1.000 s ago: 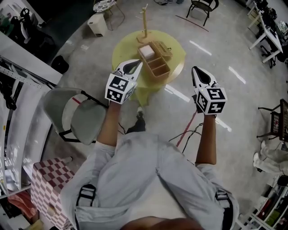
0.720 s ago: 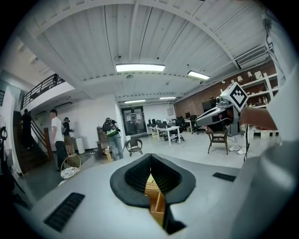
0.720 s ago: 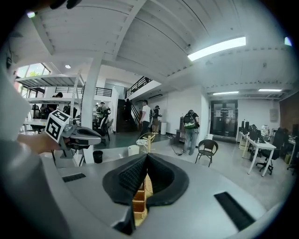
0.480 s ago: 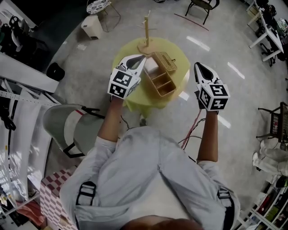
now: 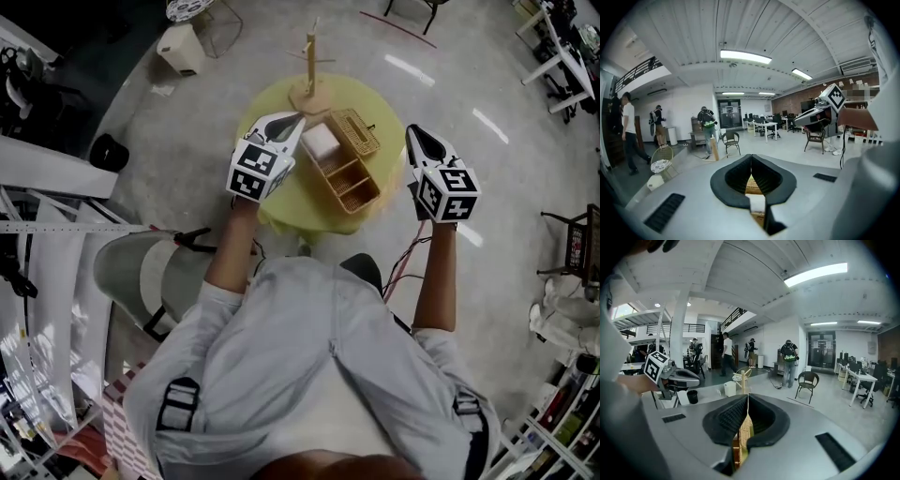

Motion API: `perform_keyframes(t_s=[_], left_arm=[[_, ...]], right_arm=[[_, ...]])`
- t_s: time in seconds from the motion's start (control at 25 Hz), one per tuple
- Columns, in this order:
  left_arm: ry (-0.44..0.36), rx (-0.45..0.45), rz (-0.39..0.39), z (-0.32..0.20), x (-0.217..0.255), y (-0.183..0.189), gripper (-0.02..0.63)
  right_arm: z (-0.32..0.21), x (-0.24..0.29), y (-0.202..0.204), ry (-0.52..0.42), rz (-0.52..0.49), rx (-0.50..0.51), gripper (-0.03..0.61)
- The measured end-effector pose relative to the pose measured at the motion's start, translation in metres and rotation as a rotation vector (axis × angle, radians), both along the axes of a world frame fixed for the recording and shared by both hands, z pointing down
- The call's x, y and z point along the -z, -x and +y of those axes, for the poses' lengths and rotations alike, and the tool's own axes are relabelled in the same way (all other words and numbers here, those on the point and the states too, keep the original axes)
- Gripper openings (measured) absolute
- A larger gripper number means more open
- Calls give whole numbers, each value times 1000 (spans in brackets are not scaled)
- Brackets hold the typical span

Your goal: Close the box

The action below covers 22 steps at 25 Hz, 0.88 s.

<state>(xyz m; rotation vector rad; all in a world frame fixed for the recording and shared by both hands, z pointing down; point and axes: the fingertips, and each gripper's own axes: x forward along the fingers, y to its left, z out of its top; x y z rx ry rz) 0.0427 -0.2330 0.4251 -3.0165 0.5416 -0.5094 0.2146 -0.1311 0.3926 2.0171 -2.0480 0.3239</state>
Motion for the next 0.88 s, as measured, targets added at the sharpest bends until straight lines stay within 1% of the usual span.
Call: perform_keyframes(t_s=[0.08, 0.24, 0.4, 0.52, 0.6, 0.64, 0.88], left_arm=[[18, 0, -9, -5, -9, -4, 29], [49, 10, -35, -13, -23, -20, 29], [89, 65, -54, -25, -39, -26, 29], [102, 96, -71, -47, -51, -39, 29], [115, 126, -84, -59, -57, -47, 29], [125, 146, -93, -62, -61, -50, 29], [174, 250, -131, -80, -79, -70, 29]], right_arm=[[-7, -11, -4, 21, -7, 12, 25], [-22, -39, -27, 86, -34, 30, 25], [-44, -73, -42, 168, -30, 91, 26], [-71, -97, -56, 210, -21, 135, 38], [-89, -117, -65, 259, -10, 189, 95], [-97, -127, -69, 287, -3, 222, 106], [-129, -184, -92, 410, 68, 394, 123]])
